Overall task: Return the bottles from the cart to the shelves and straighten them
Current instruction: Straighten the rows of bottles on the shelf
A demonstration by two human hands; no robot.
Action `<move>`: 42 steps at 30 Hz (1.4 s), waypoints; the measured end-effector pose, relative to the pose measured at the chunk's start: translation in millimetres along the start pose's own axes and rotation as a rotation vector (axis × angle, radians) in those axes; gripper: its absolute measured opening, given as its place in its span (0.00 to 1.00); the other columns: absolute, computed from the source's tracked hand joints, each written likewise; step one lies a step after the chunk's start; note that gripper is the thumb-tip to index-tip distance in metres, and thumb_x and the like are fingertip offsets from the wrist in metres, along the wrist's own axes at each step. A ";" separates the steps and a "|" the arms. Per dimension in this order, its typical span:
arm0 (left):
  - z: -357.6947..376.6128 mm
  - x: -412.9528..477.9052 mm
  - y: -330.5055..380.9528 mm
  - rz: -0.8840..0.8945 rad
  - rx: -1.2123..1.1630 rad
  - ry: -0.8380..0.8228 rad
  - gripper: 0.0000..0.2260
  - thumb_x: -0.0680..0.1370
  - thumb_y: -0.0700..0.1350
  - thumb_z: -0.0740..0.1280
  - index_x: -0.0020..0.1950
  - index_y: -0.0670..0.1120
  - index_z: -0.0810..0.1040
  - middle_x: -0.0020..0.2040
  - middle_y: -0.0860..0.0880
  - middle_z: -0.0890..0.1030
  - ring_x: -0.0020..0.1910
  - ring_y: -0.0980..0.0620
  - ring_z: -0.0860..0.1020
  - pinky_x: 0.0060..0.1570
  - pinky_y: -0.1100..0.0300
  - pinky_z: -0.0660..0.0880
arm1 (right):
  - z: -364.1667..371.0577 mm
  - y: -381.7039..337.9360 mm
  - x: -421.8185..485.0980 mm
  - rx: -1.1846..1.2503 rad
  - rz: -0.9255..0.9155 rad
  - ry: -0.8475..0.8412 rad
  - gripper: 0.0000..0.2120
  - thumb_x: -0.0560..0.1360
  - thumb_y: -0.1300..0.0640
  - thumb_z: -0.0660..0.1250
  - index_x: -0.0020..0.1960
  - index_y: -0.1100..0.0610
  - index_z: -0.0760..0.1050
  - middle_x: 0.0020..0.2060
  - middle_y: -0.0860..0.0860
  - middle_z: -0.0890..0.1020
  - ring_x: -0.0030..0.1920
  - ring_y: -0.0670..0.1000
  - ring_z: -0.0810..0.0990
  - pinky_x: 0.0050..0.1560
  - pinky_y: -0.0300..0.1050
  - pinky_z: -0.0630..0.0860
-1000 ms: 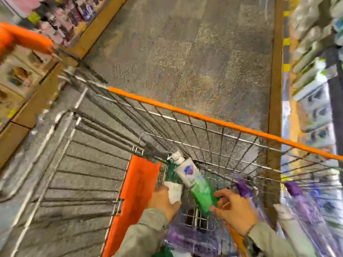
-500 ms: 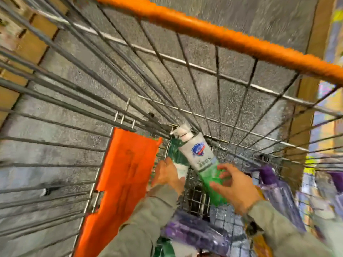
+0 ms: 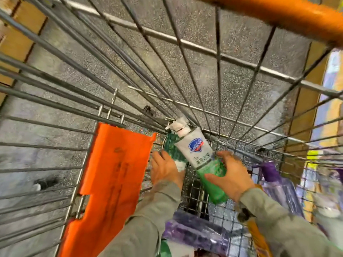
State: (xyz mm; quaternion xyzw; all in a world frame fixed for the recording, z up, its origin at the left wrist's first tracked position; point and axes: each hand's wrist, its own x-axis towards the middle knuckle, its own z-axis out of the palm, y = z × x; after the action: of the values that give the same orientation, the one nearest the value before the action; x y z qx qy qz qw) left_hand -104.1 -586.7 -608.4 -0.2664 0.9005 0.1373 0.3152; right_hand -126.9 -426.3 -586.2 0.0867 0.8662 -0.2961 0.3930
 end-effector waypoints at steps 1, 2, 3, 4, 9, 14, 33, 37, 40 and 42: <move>0.9 0.5 -0.6 0.014 0.008 0.006 0.41 0.72 0.55 0.71 0.74 0.39 0.51 0.72 0.39 0.55 0.72 0.43 0.58 0.69 0.56 0.61 | 0.0 -0.3 0.7 0.005 0.004 -0.003 0.32 0.69 0.52 0.75 0.67 0.51 0.64 0.57 0.53 0.74 0.57 0.53 0.74 0.62 0.48 0.72; 2.0 1.3 -1.2 0.030 0.012 0.015 0.41 0.72 0.55 0.71 0.74 0.39 0.52 0.71 0.39 0.57 0.71 0.43 0.59 0.67 0.56 0.63 | 0.1 -0.6 1.3 0.026 0.006 -0.003 0.32 0.68 0.52 0.75 0.67 0.51 0.65 0.57 0.53 0.74 0.57 0.54 0.74 0.62 0.51 0.73; 2.5 2.0 -1.5 0.042 0.007 0.018 0.41 0.71 0.55 0.72 0.73 0.39 0.53 0.70 0.40 0.59 0.70 0.44 0.61 0.66 0.56 0.65 | 0.5 -1.0 1.9 0.053 0.010 -0.004 0.32 0.67 0.53 0.76 0.66 0.50 0.65 0.57 0.52 0.74 0.57 0.54 0.75 0.61 0.53 0.75; 2.8 3.0 -1.3 0.049 -0.002 0.022 0.41 0.70 0.55 0.73 0.72 0.39 0.54 0.69 0.40 0.61 0.68 0.44 0.62 0.64 0.56 0.66 | 1.0 -1.3 2.4 0.070 0.008 -0.006 0.32 0.66 0.53 0.76 0.66 0.50 0.65 0.57 0.52 0.74 0.56 0.54 0.75 0.59 0.54 0.75; 3.4 1.3 -0.6 0.050 -0.044 0.049 0.41 0.66 0.55 0.76 0.68 0.38 0.59 0.66 0.40 0.63 0.66 0.43 0.65 0.64 0.56 0.66 | 2.3 -7.2 7.5 0.011 -0.065 -0.018 0.35 0.67 0.50 0.76 0.69 0.53 0.62 0.58 0.50 0.72 0.58 0.51 0.72 0.64 0.46 0.70; 7.7 -1.4 1.7 0.060 -0.068 0.186 0.40 0.61 0.50 0.80 0.64 0.35 0.64 0.62 0.38 0.68 0.61 0.40 0.69 0.60 0.52 0.70 | 1.9 -16.8 13.2 0.064 -0.098 -0.058 0.33 0.66 0.56 0.78 0.64 0.52 0.62 0.44 0.41 0.69 0.41 0.38 0.70 0.35 0.20 0.65; 21.0 -1.1 3.5 -0.059 -0.255 0.116 0.38 0.66 0.47 0.77 0.69 0.44 0.59 0.64 0.42 0.65 0.62 0.45 0.66 0.47 0.58 0.70 | 14.8 -23.1 16.0 -0.081 -0.172 0.052 0.31 0.60 0.51 0.80 0.55 0.55 0.68 0.50 0.49 0.75 0.51 0.51 0.78 0.54 0.41 0.75; 29.4 -9.9 -4.2 -0.054 -0.332 -0.079 0.38 0.67 0.47 0.76 0.66 0.49 0.53 0.63 0.45 0.66 0.63 0.42 0.68 0.52 0.56 0.72 | 12.8 -20.3 7.4 0.024 -0.175 0.080 0.31 0.58 0.52 0.80 0.56 0.56 0.70 0.47 0.50 0.79 0.49 0.52 0.80 0.53 0.46 0.78; 33.5 -18.5 -10.5 -0.086 -0.449 -0.142 0.38 0.64 0.48 0.78 0.61 0.52 0.54 0.53 0.51 0.75 0.52 0.48 0.76 0.51 0.53 0.75 | 10.7 -16.8 0.8 0.134 -0.161 0.138 0.33 0.58 0.57 0.81 0.54 0.54 0.64 0.45 0.50 0.81 0.47 0.51 0.81 0.52 0.48 0.79; 31.1 -21.3 -12.4 -0.104 -0.498 -0.156 0.39 0.62 0.49 0.79 0.61 0.54 0.54 0.49 0.53 0.75 0.49 0.49 0.77 0.50 0.53 0.76 | 8.9 -16.1 -2.6 0.179 -0.155 0.160 0.34 0.58 0.57 0.81 0.53 0.52 0.62 0.44 0.48 0.80 0.45 0.49 0.80 0.50 0.45 0.79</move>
State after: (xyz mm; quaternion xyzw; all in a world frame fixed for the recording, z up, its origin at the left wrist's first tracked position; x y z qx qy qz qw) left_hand -67.6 -575.6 -619.5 -0.3705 0.7968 0.3586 0.3151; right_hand -125.7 -444.4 -581.7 0.0775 0.8690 -0.3939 0.2893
